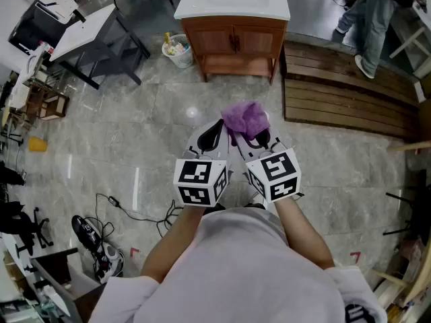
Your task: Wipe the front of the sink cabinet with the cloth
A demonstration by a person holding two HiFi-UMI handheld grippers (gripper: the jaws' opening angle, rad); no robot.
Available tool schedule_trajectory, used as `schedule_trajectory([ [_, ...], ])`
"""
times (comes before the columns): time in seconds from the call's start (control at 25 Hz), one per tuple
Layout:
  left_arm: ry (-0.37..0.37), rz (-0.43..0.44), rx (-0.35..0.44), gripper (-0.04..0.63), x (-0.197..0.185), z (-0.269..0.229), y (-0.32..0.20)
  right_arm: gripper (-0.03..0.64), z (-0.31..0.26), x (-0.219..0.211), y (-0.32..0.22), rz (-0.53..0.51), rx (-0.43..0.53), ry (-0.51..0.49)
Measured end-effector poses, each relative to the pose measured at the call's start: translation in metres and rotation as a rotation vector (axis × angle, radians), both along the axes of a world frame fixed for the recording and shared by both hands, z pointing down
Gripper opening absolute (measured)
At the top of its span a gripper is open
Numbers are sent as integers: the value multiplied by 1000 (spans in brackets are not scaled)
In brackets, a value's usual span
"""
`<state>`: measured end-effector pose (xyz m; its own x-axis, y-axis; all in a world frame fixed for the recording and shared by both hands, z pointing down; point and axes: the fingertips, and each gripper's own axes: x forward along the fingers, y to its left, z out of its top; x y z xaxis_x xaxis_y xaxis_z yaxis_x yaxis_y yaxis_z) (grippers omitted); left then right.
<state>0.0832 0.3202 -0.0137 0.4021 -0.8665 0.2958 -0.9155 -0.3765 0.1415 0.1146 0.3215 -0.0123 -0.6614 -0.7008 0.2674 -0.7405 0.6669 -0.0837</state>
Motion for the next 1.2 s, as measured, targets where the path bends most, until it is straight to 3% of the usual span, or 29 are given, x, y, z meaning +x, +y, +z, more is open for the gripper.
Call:
schedule_trajectory([
  [0.76, -7, -78, -27, 5, 40, 16, -23, 67, 21, 54, -18, -39, -37, -18],
  [1.0, -3, -82, -32, 5, 32, 22, -52, 67, 27, 44, -49, -45, -42, -16],
  [1.2, 7, -86, -35, 5, 3, 27, -94, 67, 33, 19, -91, -43, -51, -1],
])
